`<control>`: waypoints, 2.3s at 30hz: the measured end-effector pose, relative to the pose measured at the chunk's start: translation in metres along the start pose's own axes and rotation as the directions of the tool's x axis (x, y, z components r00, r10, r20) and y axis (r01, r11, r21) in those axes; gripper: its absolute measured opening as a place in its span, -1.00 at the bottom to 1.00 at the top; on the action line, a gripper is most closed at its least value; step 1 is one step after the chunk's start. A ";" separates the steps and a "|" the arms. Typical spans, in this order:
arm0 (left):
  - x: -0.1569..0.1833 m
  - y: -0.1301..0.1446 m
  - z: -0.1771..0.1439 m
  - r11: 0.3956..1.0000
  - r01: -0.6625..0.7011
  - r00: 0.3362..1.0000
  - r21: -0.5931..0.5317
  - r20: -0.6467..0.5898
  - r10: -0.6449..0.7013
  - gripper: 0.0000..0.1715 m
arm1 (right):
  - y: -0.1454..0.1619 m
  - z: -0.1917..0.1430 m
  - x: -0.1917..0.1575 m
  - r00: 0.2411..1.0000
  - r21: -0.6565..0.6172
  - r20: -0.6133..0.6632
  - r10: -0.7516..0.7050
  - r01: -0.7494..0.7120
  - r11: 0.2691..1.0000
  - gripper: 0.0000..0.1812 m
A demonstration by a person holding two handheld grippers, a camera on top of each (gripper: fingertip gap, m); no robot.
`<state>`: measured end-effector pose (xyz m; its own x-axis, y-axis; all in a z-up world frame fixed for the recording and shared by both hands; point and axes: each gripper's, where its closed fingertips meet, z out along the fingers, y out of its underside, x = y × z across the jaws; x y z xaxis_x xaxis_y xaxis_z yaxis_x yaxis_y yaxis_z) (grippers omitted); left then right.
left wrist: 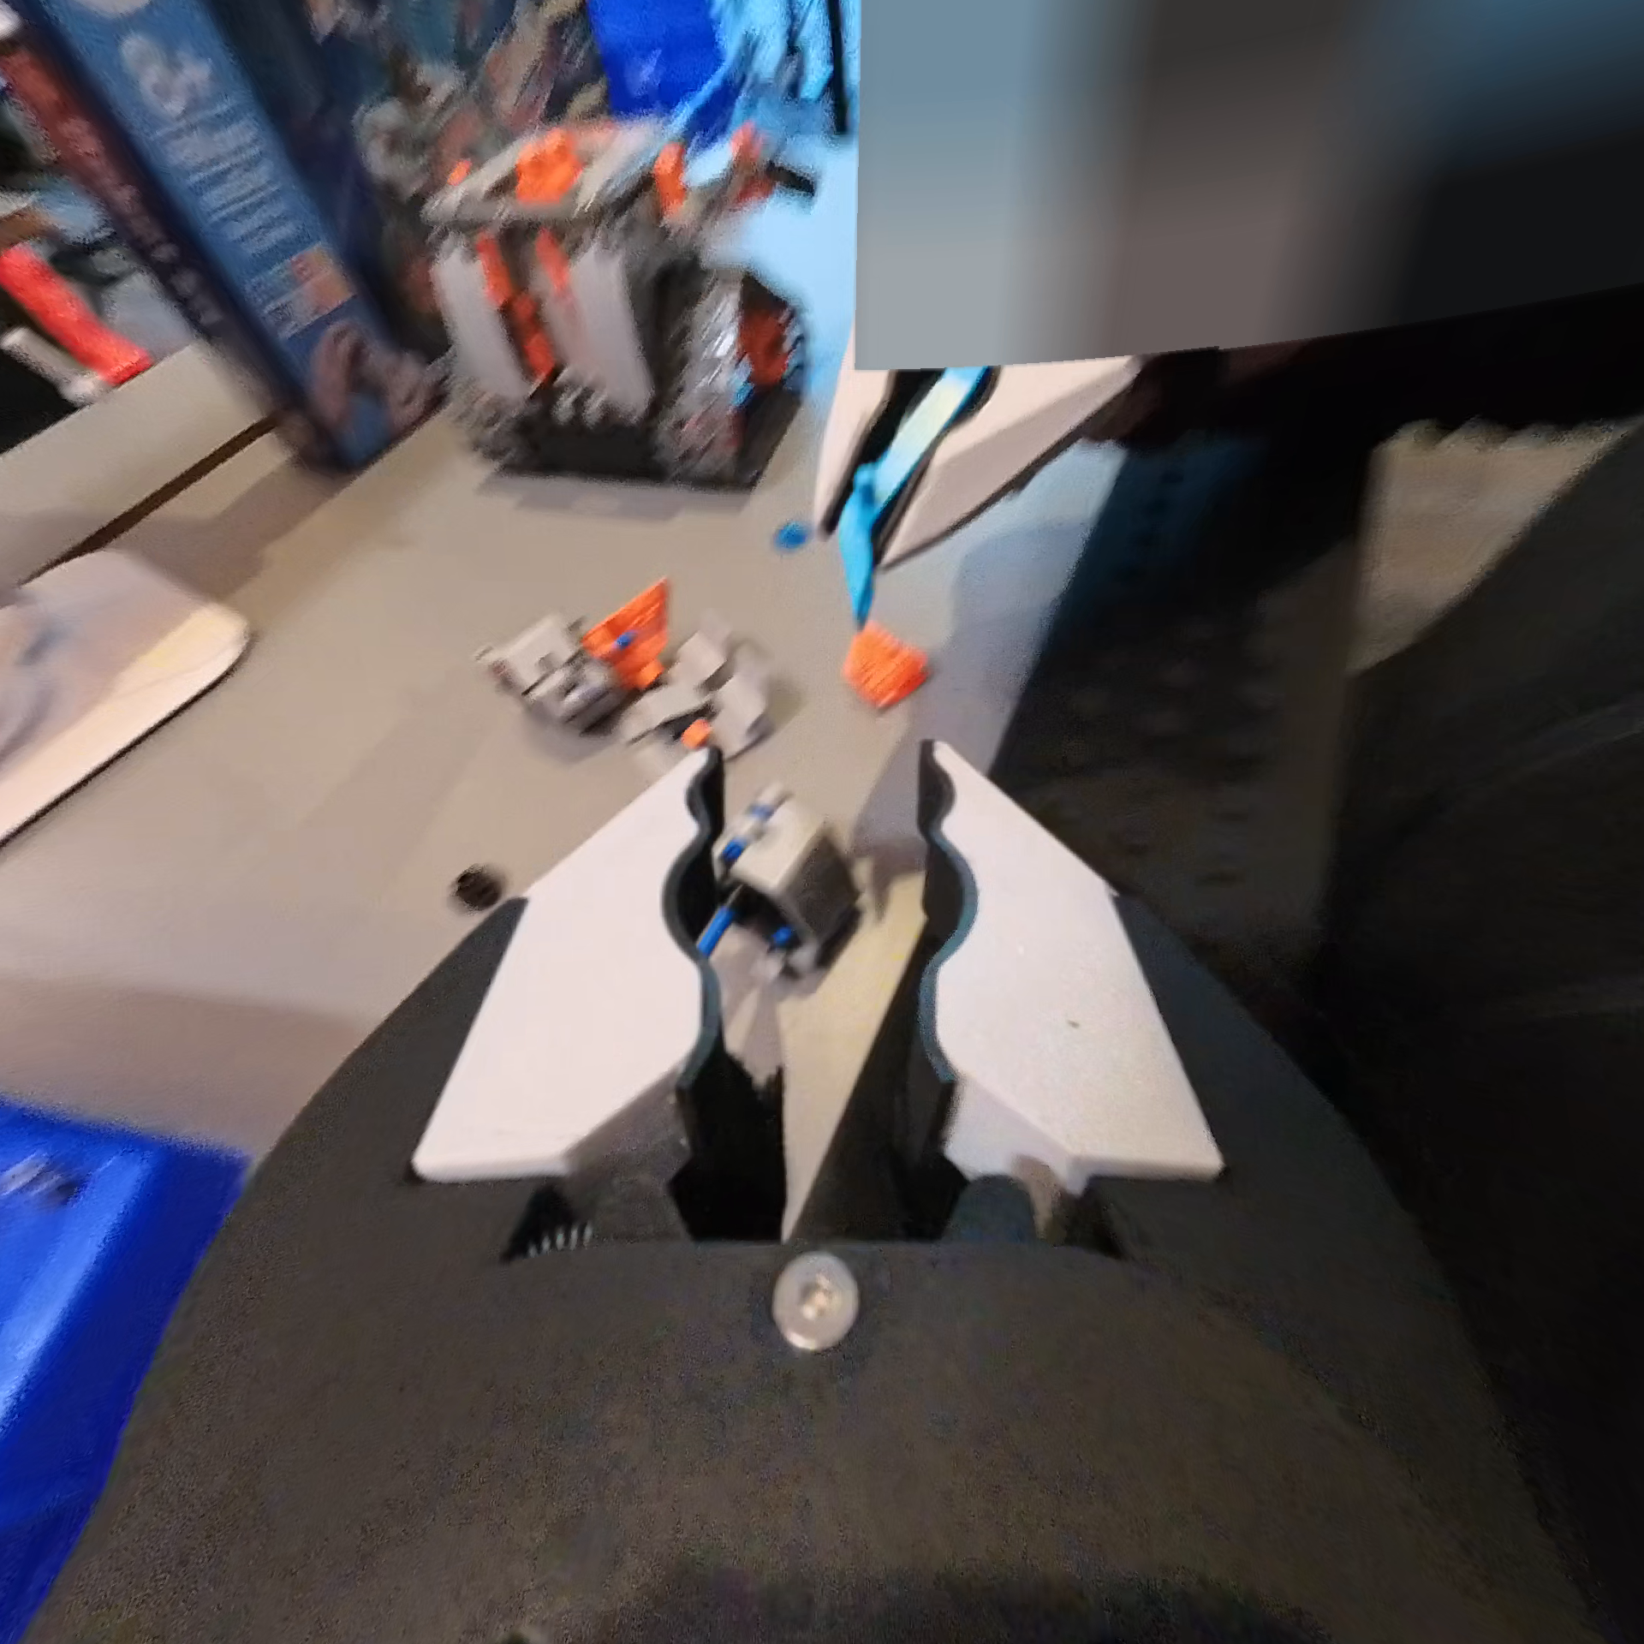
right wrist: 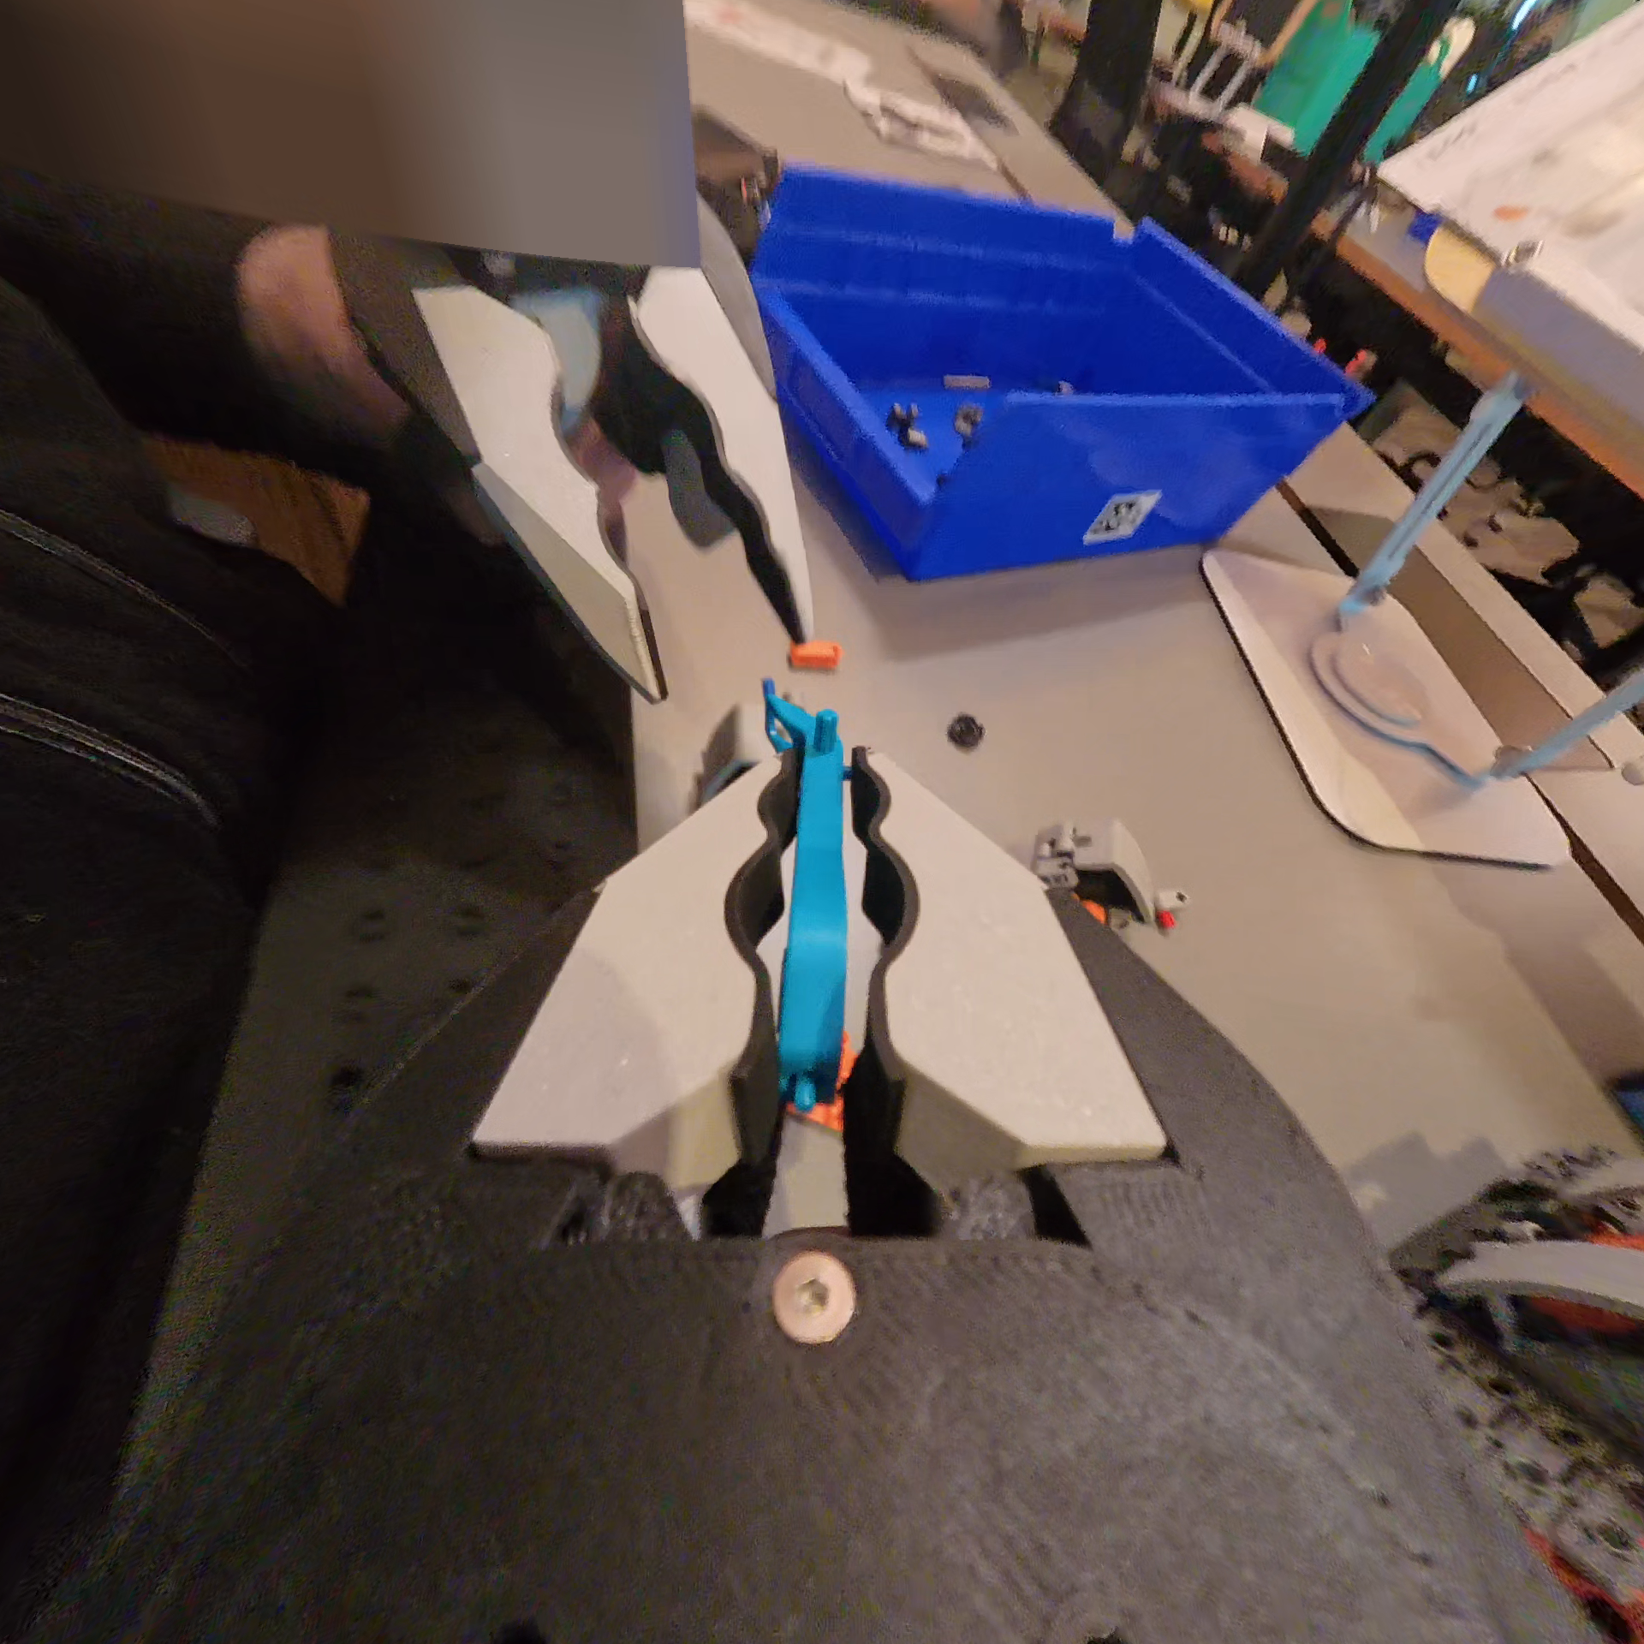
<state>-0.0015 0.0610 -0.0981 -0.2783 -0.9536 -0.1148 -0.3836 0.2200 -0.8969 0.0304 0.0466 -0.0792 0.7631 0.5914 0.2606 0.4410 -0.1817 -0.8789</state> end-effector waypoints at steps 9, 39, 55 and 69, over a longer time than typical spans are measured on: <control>-0.015 0.032 0.017 0.979 0.004 0.972 -0.205 0.230 0.044 -0.49 | 0.021 0.036 0.013 0.964 -0.185 0.022 -0.265 0.264 0.947 -0.91; -0.004 0.044 0.016 0.890 -0.418 0.904 -0.185 0.013 0.427 -0.77 | 0.020 0.050 -0.017 0.946 -0.199 0.241 -0.219 0.269 0.943 -0.91; -0.001 0.046 0.022 0.840 -0.498 0.854 -0.215 0.047 0.519 -0.78 | 0.024 0.048 -0.023 0.916 -0.300 0.244 -0.317 0.383 0.874 -0.92; 0.000 0.047 0.022 0.846 -0.512 0.856 -0.149 -0.003 0.517 -0.78 | 0.025 0.052 -0.025 0.825 -0.260 0.507 -0.248 0.421 0.869 -0.92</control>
<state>-0.0002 0.0665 -0.1500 -0.4388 -0.7018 -0.5612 -0.3130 0.7048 -0.6366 -0.0023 0.0686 -0.1283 0.2810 0.9317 0.2303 0.8272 -0.1135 -0.5504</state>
